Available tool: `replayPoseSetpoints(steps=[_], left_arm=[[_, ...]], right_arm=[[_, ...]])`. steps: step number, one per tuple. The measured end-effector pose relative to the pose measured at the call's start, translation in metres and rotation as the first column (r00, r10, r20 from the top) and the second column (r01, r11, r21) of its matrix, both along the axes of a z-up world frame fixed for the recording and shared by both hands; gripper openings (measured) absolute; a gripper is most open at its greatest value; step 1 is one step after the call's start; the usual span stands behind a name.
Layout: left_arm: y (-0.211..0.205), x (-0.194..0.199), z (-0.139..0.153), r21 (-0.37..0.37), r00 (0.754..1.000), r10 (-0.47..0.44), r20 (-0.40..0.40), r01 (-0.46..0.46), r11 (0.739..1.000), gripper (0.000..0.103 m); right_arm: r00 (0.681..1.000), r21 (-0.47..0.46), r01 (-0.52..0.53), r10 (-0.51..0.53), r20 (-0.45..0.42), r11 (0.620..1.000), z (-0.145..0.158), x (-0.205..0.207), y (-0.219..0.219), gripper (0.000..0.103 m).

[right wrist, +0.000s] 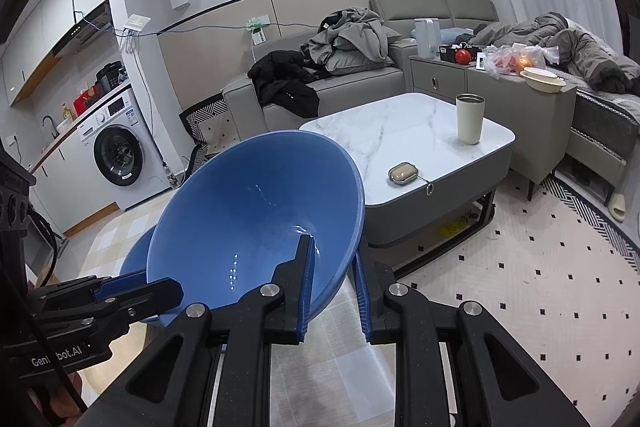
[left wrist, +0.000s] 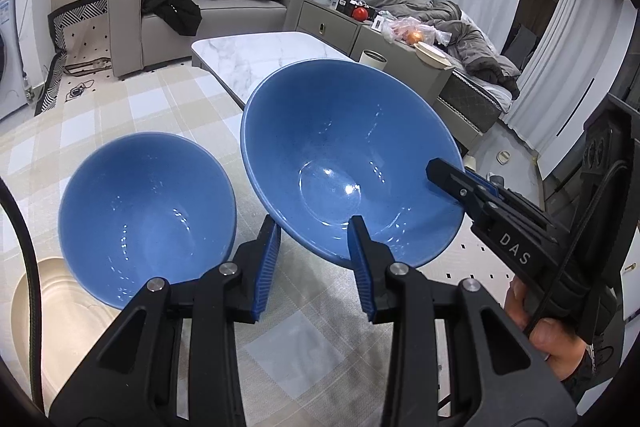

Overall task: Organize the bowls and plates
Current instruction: 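Lift the blue bowl with both grippers toward the other bowls, then lower the held blue bowl into the other blue bowl with both grippers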

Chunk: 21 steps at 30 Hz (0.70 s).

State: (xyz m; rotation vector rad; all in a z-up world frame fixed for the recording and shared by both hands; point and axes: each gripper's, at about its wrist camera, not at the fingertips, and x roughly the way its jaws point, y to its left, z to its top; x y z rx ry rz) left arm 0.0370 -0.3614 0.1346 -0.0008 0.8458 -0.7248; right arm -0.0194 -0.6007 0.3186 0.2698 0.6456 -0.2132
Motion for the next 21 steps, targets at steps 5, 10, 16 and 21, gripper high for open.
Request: replayPoseSetpoints(steps=[5, 10, 16, 21], left_arm=[[0.01, -0.014, 0.012, -0.003, 1.0, 0.013, 0.025, -0.013, 1.0, 0.032], [0.021, -0.026, 0.022, -0.012, 0.999, 0.03, 0.039, -0.029, 1.0, 0.032], [0.035, -0.038, 0.036, -0.017, 0.997, 0.054, 0.054, -0.053, 0.998, 0.032], [0.05, -0.042, 0.044, -0.025, 0.995, 0.077, 0.059, -0.076, 0.997, 0.032]], right_arm=[[1.0, -0.004, -0.013, 0.013, 0.013, 1.0, 0.008, -0.002, 0.01, 0.02], [0.999, -0.011, -0.029, 0.03, 0.027, 1.0, 0.016, -0.003, 0.019, 0.02], [0.998, -0.019, -0.052, 0.052, 0.036, 0.998, 0.022, 0.001, 0.031, 0.02], [0.996, -0.023, -0.073, 0.074, 0.04, 0.997, 0.027, 0.007, 0.041, 0.02]])
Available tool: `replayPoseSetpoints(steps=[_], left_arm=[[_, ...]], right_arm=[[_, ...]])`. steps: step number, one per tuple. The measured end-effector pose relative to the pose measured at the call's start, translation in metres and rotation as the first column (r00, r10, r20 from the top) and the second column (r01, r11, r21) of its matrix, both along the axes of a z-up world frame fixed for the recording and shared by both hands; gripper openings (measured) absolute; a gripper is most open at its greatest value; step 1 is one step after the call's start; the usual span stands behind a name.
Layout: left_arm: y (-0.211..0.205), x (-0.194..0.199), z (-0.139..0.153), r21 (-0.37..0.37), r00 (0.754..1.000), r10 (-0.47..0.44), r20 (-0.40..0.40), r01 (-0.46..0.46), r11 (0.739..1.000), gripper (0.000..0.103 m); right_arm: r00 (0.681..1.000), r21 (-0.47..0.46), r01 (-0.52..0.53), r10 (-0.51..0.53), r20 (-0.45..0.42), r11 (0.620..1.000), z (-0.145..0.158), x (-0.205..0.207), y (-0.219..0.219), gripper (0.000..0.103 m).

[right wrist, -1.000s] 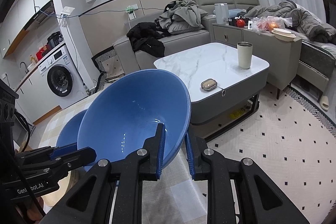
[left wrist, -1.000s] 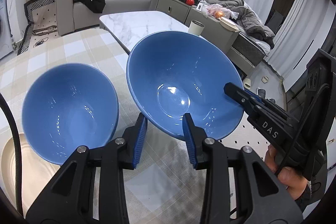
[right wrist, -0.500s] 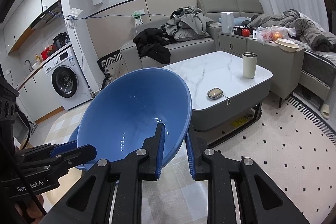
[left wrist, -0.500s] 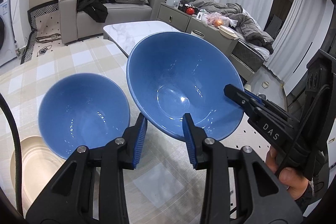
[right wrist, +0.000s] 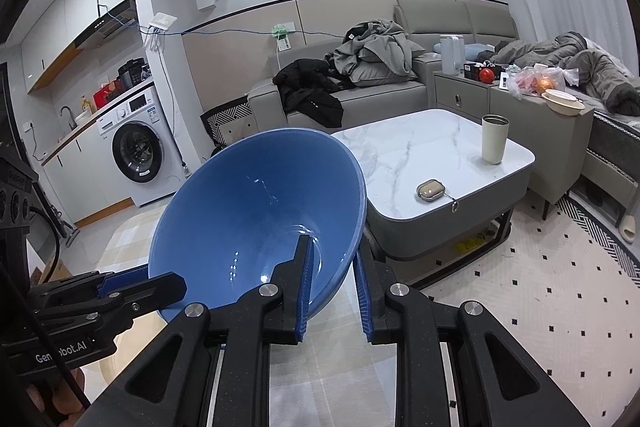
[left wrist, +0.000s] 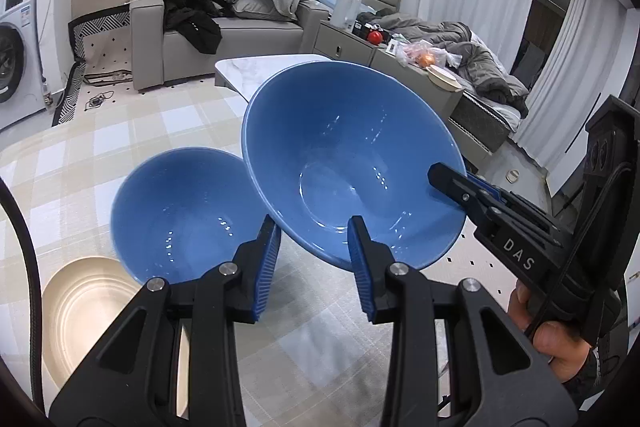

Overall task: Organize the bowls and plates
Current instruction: 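Lower the held blue bowl into the other blue bowl with both grippers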

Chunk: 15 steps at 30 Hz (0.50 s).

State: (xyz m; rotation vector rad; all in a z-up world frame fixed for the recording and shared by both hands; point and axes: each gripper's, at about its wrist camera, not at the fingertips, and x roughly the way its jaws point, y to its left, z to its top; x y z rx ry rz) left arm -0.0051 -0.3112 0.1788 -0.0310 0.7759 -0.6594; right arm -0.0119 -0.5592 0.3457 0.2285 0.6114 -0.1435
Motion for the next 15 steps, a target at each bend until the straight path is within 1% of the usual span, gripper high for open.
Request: replayPoseSetpoints(steps=[7, 15], left_arm=[[0.023, -0.002, 0.007, -0.005, 0.999, 0.034, -0.003, -0.034, 0.999, 0.032], [0.045, -0.004, 0.014, 0.005, 0.997, 0.08, -0.01, -0.08, 0.997, 0.032]], right_arm=[[0.999, -0.004, -0.035, 0.035, -0.003, 0.999, 0.003, 0.013, 0.014, 0.021], [0.997, 0.0, -0.079, 0.079, -0.017, 0.997, -0.002, 0.032, 0.035, 0.021]])
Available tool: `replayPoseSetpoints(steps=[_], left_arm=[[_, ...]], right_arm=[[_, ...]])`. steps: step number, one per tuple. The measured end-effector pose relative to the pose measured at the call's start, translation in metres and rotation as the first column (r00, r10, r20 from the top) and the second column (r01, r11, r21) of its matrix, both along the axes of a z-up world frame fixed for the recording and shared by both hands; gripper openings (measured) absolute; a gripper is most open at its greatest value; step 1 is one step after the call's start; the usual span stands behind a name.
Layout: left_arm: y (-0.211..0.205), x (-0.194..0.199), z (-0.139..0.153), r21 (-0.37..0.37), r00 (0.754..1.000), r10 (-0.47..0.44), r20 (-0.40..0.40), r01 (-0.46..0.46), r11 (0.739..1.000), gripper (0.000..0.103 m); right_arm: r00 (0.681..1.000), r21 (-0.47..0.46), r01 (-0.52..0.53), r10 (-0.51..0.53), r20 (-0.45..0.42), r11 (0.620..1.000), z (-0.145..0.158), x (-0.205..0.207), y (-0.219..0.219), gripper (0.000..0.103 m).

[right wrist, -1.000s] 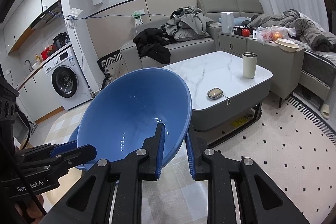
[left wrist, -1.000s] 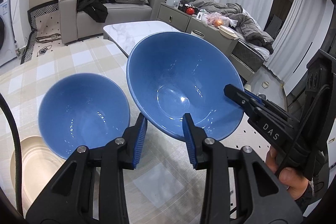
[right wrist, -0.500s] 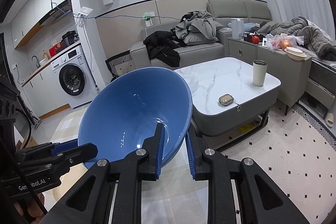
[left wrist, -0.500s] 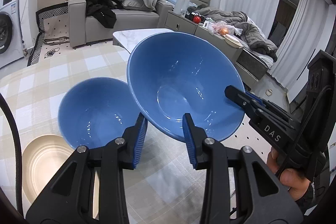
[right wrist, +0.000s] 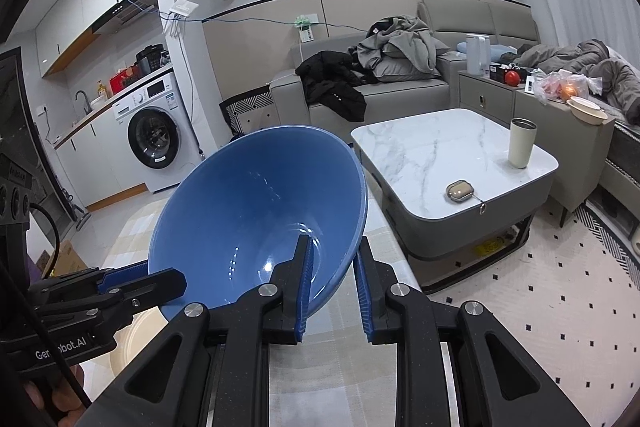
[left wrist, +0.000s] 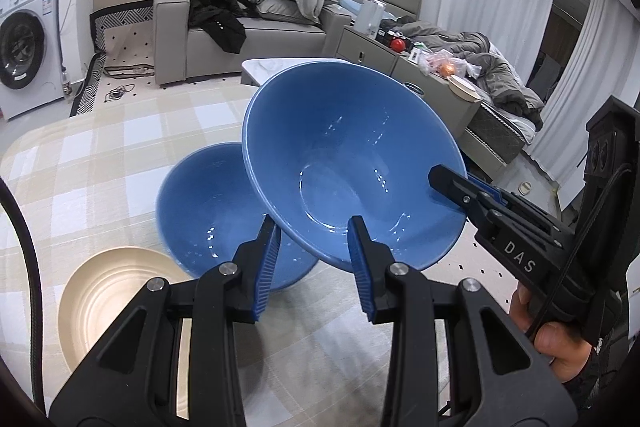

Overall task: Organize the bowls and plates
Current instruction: 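Lower the held blue bowl into the other blue bowl with both grippers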

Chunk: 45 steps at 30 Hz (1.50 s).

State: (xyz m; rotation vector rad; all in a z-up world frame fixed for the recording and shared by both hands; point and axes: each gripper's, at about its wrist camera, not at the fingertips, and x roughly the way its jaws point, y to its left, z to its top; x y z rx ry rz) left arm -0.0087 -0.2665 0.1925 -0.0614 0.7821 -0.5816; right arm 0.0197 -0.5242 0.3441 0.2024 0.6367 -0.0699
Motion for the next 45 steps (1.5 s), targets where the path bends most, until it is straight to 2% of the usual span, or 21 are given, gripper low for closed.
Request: replayPoseSetpoints(steps=[17, 33, 45], left_arm=[[0.039, 0.002, -0.005, 0.033, 0.996, 0.08, -0.035, -0.079, 0.996, 0.032], [0.059, 0.041, -0.052, 0.059, 0.986, 0.128, -0.103, -0.122, 0.991, 0.032], [0.065, 0.07, -0.081, 0.075, 0.983, 0.135, -0.126, -0.127, 0.989, 0.032]], right_arm=[[0.995, 0.032, -0.082, 0.083, -0.049, 0.996, -0.026, 0.039, 0.031, 0.021], [0.985, 0.051, -0.12, 0.126, -0.122, 0.991, -0.067, 0.063, 0.049, 0.021], [0.977, 0.023, -0.13, 0.132, -0.165, 0.991, -0.087, 0.083, 0.06, 0.021]])
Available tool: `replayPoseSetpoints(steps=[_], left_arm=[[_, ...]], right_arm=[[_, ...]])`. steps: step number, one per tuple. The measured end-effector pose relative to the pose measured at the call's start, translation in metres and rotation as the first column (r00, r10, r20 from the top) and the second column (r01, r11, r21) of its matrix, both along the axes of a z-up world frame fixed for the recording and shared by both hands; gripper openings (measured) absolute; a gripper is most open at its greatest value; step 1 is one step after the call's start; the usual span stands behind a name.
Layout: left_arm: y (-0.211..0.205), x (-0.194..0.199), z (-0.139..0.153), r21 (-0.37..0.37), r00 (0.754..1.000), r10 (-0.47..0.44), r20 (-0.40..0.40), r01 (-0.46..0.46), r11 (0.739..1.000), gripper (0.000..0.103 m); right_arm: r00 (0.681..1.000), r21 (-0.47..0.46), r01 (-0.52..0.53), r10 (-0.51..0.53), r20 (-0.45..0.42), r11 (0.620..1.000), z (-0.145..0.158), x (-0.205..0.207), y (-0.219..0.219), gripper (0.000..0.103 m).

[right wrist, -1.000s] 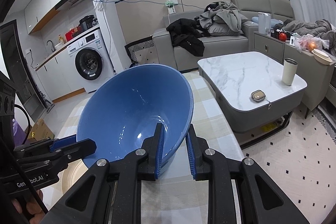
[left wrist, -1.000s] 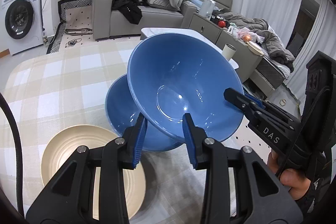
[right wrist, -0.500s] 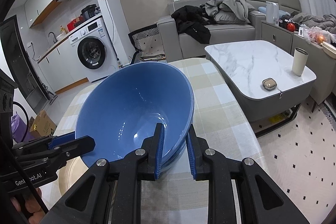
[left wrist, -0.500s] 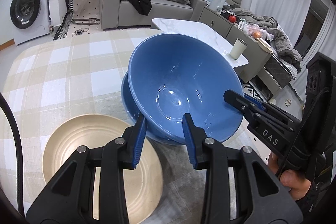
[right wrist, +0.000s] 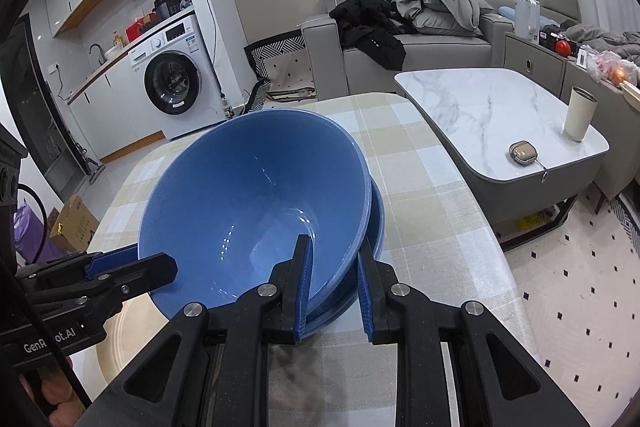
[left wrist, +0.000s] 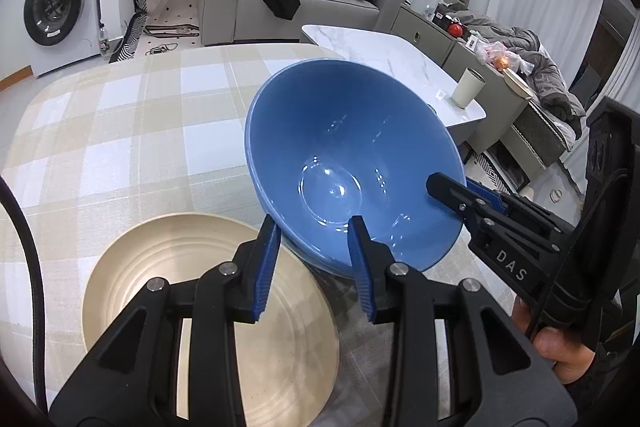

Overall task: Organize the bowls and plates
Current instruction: 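Lower the held blue bowl into the other blue bowl with both grippers, then open both grippers to release the nested blue bowls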

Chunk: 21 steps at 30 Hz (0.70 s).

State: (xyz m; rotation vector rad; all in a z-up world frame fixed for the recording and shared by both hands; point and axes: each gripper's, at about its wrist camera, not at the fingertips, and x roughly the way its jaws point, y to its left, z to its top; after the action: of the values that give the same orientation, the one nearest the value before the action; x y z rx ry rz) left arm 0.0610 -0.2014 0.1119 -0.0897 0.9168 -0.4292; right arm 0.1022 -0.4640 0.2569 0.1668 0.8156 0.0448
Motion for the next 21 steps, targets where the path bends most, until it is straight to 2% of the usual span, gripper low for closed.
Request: replayPoseSetpoints(steps=[14, 21], left_arm=[[-0.01, 0.012, -0.016, 0.076, 1.0, 0.005, 0.006, -0.005, 0.997, 0.032], [-0.008, 0.016, -0.019, 0.075, 1.0, 0.01, 0.005, -0.011, 0.997, 0.032]], right_arm=[[1.0, -0.079, -0.003, 0.004, 0.008, 0.997, -0.004, 0.003, 0.006, 0.021], [1.0, -0.088, 0.004, -0.003, 0.009, 0.996, -0.005, 0.001, 0.008, 0.021]])
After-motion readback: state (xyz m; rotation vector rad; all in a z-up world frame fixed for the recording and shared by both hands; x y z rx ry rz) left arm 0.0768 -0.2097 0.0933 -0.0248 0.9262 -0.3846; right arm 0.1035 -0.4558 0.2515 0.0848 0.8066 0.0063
